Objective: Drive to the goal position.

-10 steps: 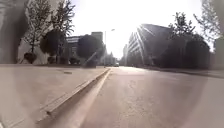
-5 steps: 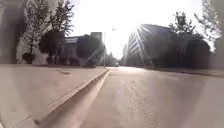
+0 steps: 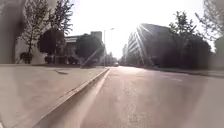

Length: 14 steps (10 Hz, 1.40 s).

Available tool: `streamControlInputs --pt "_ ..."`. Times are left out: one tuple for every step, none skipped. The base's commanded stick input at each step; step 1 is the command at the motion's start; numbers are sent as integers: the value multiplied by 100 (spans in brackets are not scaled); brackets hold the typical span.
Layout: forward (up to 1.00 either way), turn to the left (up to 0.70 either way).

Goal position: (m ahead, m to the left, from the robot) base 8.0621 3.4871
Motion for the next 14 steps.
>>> streamControlInputs --pt "45 -26" --pt "45 -9" --pt "45 0" --pt "45 0" --pt "45 0" --pt "45 0" --pt "45 0" --pt "45 0" --pt "45 0" --pt "45 0" --pt "45 0" --pt "45 0" --pt "45 0" --pt "45 0"
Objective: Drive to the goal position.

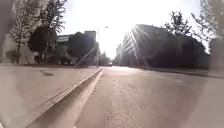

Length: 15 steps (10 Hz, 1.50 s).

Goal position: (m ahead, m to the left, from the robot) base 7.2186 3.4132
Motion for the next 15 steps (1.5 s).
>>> streamControlInputs --pt "45 0" --pt "45 0" --pt "45 0" --pt "45 0" --pt "45 0" --pt "45 0" --pt "45 0" --pt "45 0" --pt "45 0" --pt "45 0" --pt "45 0" --pt "45 0" --pt "45 0" --pt "45 0" --pt "45 0"
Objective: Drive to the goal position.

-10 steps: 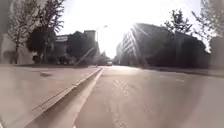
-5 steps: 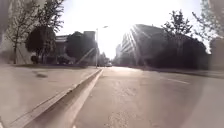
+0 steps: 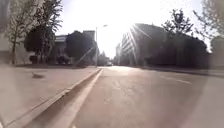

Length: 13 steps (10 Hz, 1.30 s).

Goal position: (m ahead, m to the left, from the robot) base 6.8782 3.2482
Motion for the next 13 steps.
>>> streamControlInputs --pt "45 0" --pt "45 0" --pt "45 0" --pt "45 0" --pt "45 0" --pt "45 0" --pt "45 0" --pt "45 0" --pt "45 0" --pt "56 0" --pt "70 0" --pt "70 0" --pt "70 0"
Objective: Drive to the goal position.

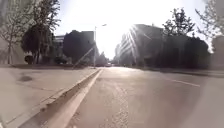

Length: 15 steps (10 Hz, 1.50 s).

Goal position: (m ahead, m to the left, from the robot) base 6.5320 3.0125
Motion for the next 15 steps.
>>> streamControlInputs --pt "70 0" --pt "70 0" --pt "70 0" --pt "70 0" --pt "70 0" --pt "70 0" --pt "70 0" --pt "70 0" --pt "70 0" --pt "70 0" --pt "70 0" --pt "70 0" --pt "70 0" --pt "70 0" --pt "70 0"
